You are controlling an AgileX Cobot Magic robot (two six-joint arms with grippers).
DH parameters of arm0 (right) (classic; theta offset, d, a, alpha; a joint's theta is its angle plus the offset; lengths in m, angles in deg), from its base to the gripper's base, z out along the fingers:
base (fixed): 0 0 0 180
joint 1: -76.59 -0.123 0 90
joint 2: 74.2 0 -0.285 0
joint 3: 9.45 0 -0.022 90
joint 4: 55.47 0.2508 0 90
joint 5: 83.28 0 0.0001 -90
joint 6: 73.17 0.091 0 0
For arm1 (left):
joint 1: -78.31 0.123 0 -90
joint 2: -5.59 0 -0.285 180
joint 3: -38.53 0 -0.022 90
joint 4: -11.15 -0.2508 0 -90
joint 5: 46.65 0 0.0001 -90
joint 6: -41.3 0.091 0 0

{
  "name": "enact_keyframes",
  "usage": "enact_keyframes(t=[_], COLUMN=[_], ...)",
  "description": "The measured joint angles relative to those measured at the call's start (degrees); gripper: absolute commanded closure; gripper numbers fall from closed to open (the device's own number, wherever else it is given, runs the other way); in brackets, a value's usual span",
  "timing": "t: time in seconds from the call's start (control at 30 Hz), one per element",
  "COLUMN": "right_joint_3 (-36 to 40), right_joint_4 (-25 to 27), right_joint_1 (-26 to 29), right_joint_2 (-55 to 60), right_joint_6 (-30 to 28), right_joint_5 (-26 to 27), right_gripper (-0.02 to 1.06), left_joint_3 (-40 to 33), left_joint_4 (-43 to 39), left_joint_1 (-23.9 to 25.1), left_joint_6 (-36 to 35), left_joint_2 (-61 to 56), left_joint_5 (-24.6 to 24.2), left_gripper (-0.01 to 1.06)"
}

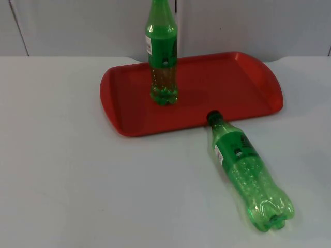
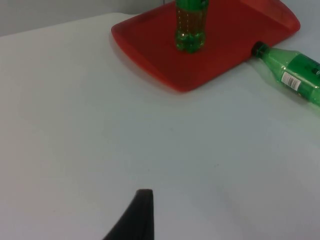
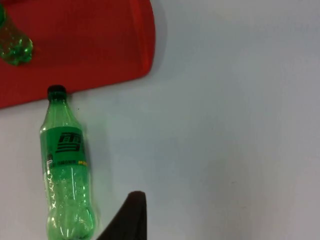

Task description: Place the bottle upright on the tray.

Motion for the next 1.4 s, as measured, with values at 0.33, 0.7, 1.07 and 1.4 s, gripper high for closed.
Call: enact_keyframes(t=[0.33,0.7,1.07,1.4], right_joint_3=[-7.80,-16.86,-23.19,-28.38], right_joint_4=[1.04,4.37,3.29,-6.69], right_joint_1=[0.00,-7.81,-20.19,-29.00], right_joint_2=[18.01,36.52,50.71,61.93], right_joint_6=[-0.51,-3.05,-0.85,13.61], right_joint_5=[0.48,1.56,2.78,4.07], right_gripper=[0.02,0.03,0.03,0.03], left_joint_3=[0.00,0.00,0.00,0.00], left_joint_4=[0.00,0.00,0.00,0.00], left_joint_1=[0.00,0.00,0.00,0.00], left_joint_6=[-0.11,-0.11,-0.11,-0.11], left_joint_2=[0.00,0.00,0.00,0.00], left_joint_5=[0.00,0.00,0.00,0.00], left_gripper=[0.00,0.00,0.00,0.00])
